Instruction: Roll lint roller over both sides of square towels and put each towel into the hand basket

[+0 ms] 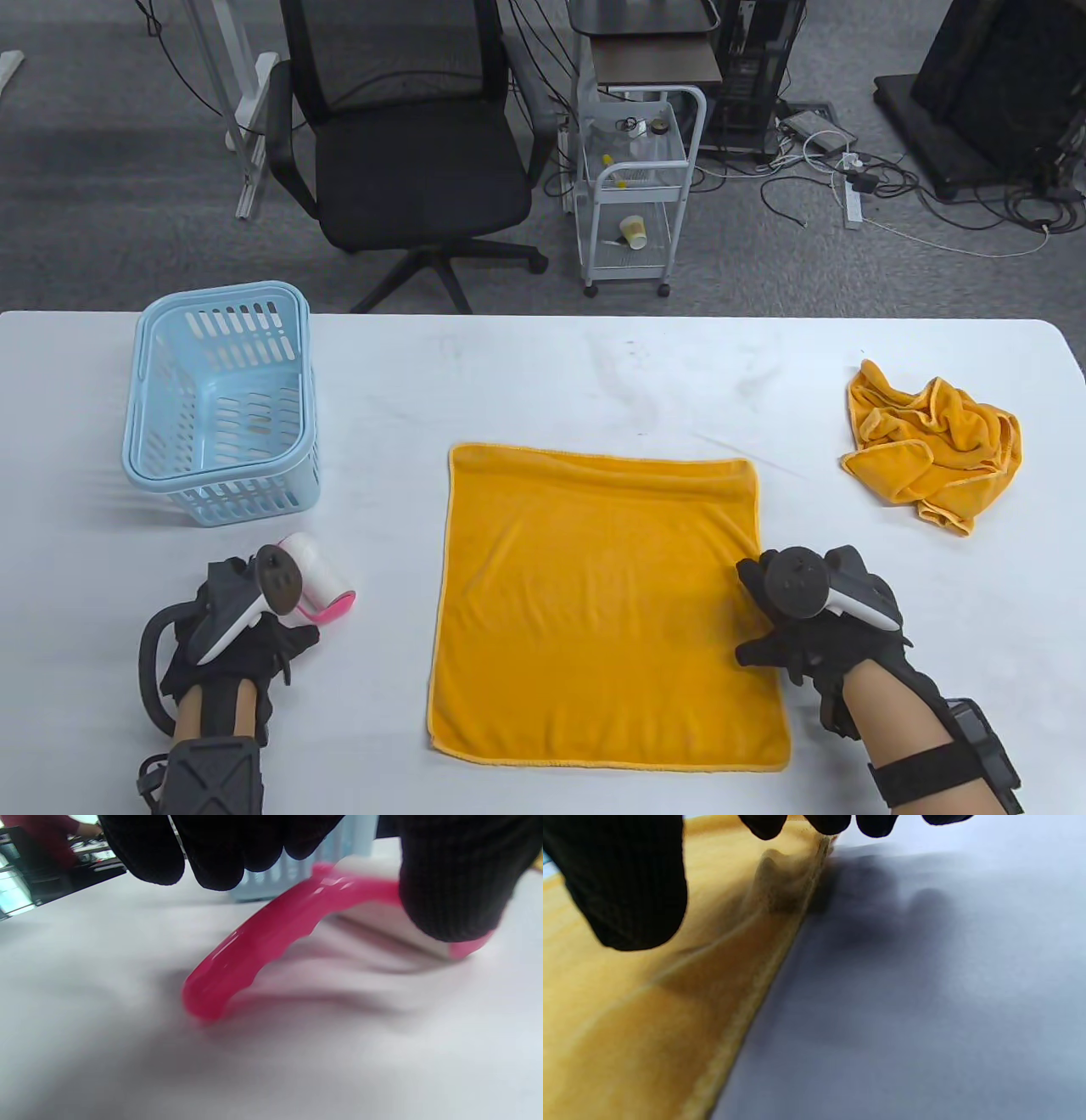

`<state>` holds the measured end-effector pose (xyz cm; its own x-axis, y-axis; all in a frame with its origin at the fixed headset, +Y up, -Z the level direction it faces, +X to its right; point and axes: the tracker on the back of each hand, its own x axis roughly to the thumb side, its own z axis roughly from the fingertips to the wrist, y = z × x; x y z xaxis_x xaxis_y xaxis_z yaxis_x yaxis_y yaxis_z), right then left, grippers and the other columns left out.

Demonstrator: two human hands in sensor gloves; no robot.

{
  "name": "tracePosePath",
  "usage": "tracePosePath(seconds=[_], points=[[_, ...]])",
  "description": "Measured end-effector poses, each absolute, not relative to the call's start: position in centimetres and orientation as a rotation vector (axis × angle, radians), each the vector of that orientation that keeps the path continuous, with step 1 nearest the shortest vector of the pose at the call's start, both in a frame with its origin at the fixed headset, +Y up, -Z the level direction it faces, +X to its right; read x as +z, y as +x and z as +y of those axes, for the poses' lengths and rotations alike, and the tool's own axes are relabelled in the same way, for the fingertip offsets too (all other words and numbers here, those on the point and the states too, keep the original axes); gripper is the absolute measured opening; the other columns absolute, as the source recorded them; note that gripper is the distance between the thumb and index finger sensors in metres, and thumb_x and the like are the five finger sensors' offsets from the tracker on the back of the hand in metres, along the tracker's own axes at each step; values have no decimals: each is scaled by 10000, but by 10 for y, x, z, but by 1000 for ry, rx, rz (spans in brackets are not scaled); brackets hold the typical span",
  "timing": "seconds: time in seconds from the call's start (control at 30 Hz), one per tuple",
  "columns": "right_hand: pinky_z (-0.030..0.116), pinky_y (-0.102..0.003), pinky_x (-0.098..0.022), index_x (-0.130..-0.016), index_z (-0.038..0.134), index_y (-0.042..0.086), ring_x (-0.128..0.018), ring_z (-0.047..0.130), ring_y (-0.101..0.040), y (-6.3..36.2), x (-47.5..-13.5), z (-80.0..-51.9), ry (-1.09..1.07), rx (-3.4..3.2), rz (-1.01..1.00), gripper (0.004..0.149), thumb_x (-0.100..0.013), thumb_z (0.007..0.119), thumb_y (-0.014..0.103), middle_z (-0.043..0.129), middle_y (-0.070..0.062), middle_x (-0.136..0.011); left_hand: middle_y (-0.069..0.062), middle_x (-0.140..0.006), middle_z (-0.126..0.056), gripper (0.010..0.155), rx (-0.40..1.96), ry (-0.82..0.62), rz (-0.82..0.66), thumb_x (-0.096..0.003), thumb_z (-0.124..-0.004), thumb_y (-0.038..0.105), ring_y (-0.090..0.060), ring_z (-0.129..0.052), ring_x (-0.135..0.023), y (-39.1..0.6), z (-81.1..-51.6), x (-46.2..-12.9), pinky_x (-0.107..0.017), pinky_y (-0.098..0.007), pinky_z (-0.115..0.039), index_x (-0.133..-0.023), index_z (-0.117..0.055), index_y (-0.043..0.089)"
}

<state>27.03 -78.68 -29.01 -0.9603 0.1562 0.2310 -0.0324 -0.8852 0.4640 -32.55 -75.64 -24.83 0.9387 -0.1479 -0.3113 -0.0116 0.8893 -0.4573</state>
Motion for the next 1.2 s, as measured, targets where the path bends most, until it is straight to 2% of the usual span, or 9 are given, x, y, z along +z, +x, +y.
tracePosePath(seconds=[0.13,0.3,0.43,0.53,0.7,0.8,0.87,1.03,1.2], points=[[422,-737,-689,-1149,321,180,-1054,324,-540,269,-291,-793,408,2937,783,1037,-409,920,590,252,-214,-1169,-106,-1214,-447,889,-38,-502,417,-406,-838,615,-439,-614,-1094,-337,-773,-249,-755,-653,-573,-1107,-443,238],[414,-738,-692,-1150,350,187,-1058,314,-532,268,-291,-795,417,2954,785,1020,-408,928,581,251,-210,-1170,-58,-1174,-568,593,-12,-462,467,-467,-786,542,-396,-679,-1068,-346,-782,-253,-752,-634,-593,-998,-642,322],[412,-739,-692,-1150,353,190,-1057,301,-531,270,-291,-796,413,2939,781,1013,-411,927,578,246,-207,-1170,-41,-1159,-613,514,51,-434,426,-465,-813,523,-383,-714,-1056,-343,-775,-254,-745,-627,-615,-939,-724,346],[410,-739,-692,-1150,352,193,-1058,291,-527,271,-291,-796,409,2926,778,1009,-413,926,576,243,-206,-1170,-49,-1162,-607,494,165,-377,309,-467,-835,501,-398,-699,-1060,-323,-757,-255,-738,-630,-621,-929,-737,355],[408,-738,-693,-1149,352,197,-1059,283,-522,272,-290,-796,408,2918,778,1004,-415,924,575,241,-202,-1170,-32,-1164,-607,498,138,-288,-10,-477,-794,529,-401,-717,-1053,-228,-718,-255,-719,-636,-660,-946,-675,411],[408,-738,-693,-1149,352,197,-1059,280,-522,272,-290,-796,408,2915,777,1003,-416,922,576,240,-201,-1170,5,-1049,-747,507,135,-273,-185,-483,-758,537,-296,-928,-841,-166,-706,-255,-655,-574,-774,-959,-634,417],[408,-738,-693,-1149,352,199,-1059,278,-518,273,-289,-796,407,2911,777,1001,-416,922,573,240,-201,-1169,23,-954,-814,518,141,-290,-317,-480,-763,529,-245,-971,-689,-118,-704,-253,-588,-528,-833,-964,-624,407],[407,-737,-694,-1148,352,203,-1061,273,-514,274,-289,-796,407,2907,778,995,-420,919,573,238,-195,-1170,51,-926,-815,546,122,-399,-602,-482,-775,499,-203,-978,-652,-19,-734,-246,-567,-495,-863,-980,-581,393],[407,-737,-694,-1148,353,206,-1063,274,-507,274,-289,-796,408,2906,780,990,-421,919,570,240,-193,-1170,32,-934,-807,557,146,-533,-699,-486,-776,488,-205,-978,-662,25,-767,-244,-568,-489,-866,-990,-565,378]])
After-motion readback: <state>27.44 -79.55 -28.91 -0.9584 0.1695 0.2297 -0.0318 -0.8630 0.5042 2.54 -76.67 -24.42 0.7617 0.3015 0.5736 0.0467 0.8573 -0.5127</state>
